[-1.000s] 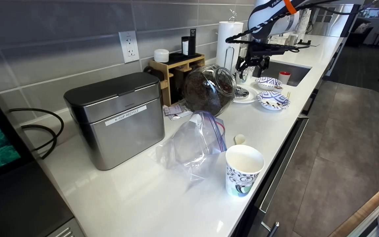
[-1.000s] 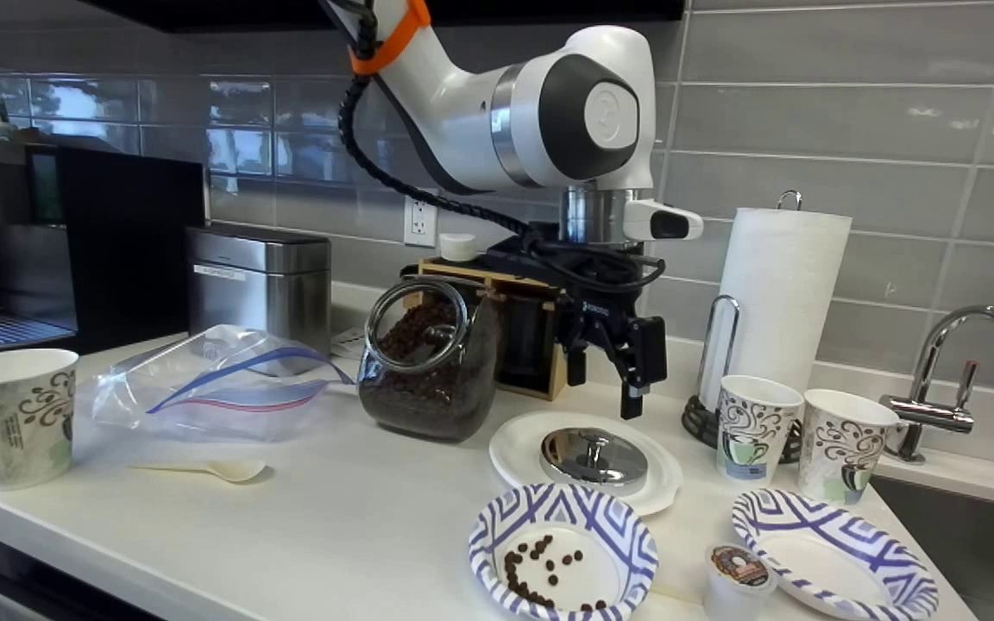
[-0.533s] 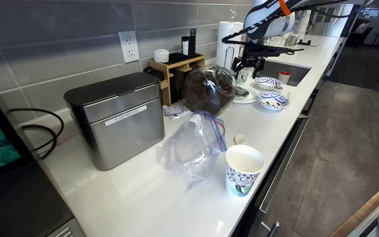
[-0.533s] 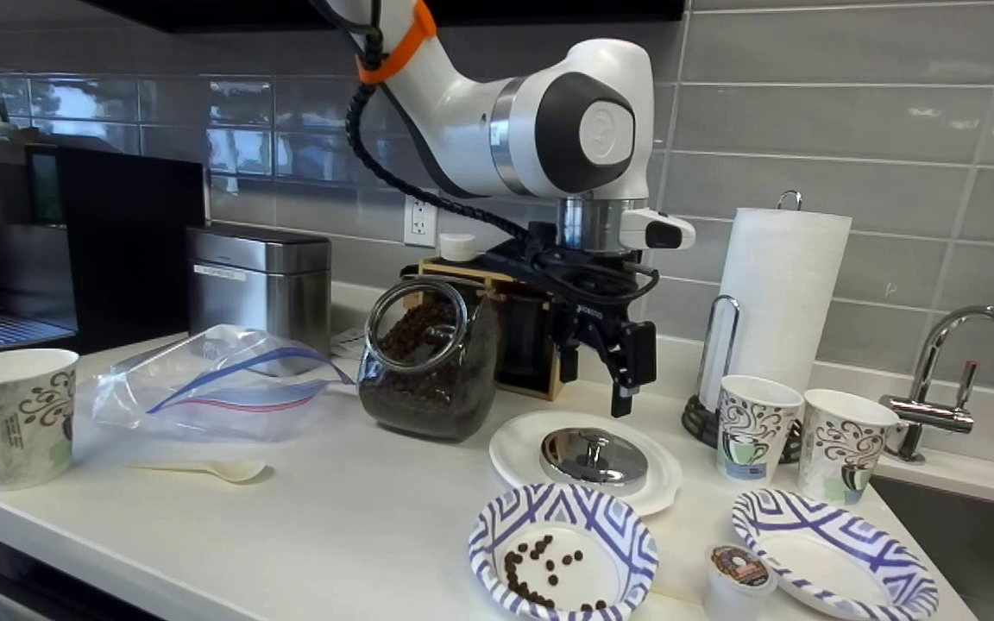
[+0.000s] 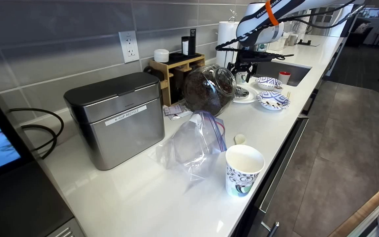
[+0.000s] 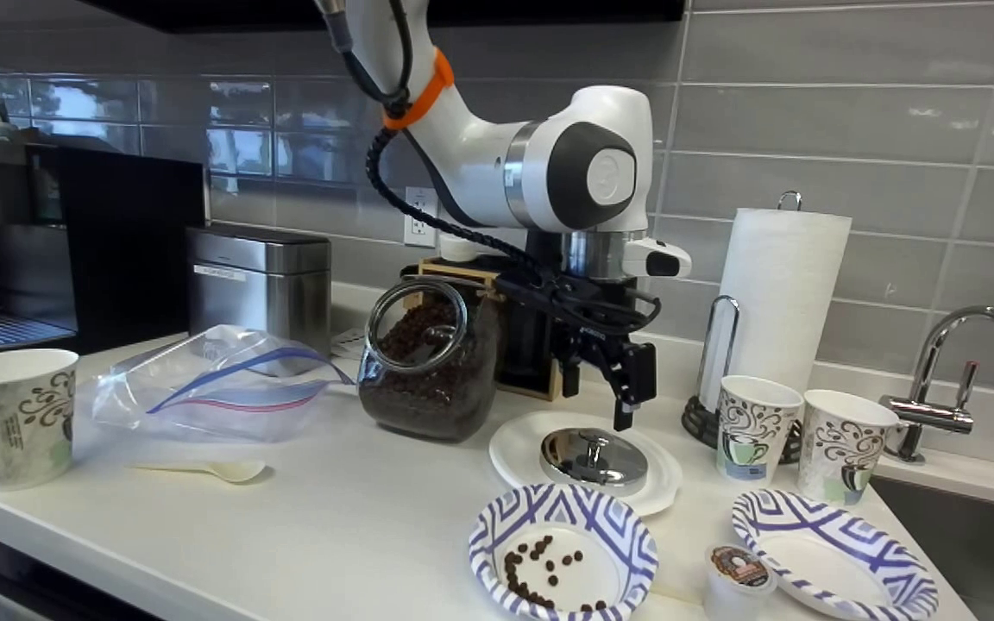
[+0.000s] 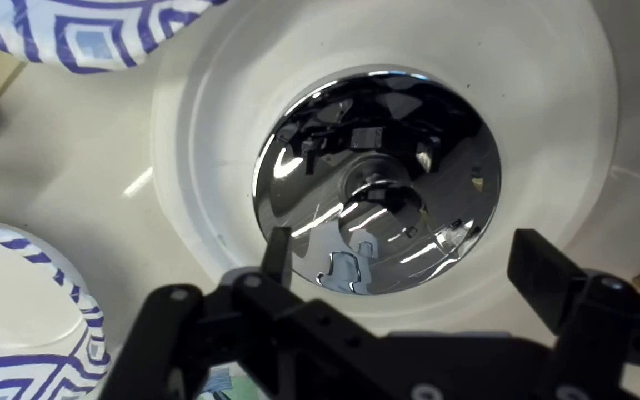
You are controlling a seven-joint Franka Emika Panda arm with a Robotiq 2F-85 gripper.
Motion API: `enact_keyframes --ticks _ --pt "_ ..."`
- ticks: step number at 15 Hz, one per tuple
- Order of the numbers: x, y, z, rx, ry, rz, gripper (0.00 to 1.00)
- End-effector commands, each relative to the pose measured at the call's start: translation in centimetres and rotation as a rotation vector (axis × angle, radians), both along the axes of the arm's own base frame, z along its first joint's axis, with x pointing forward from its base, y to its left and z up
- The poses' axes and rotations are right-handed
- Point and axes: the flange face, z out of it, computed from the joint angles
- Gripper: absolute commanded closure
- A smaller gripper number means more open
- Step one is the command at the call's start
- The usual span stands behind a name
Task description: Push the silver spoon into the glass container then place the silver lid on the container.
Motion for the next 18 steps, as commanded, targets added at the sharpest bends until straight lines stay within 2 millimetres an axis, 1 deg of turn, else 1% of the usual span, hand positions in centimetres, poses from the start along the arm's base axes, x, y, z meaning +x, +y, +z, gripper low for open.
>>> enact_keyframes --ticks 1,5,10,17,18 --pt "1.7 0.5 -1.4 0.013 0.009 0.032 0.00" --pt "2.5 0.8 -2.4 0.016 0.016 0.054 0.00" --pt "2.8 0.8 -3.3 0.009 0.035 0.069 0.01" --pt "2.6 0.2 -3.2 -0.003 0.093 0.069 0.04" --pt "2.6 0.2 -3.2 -0.003 0.100 0.072 0.06"
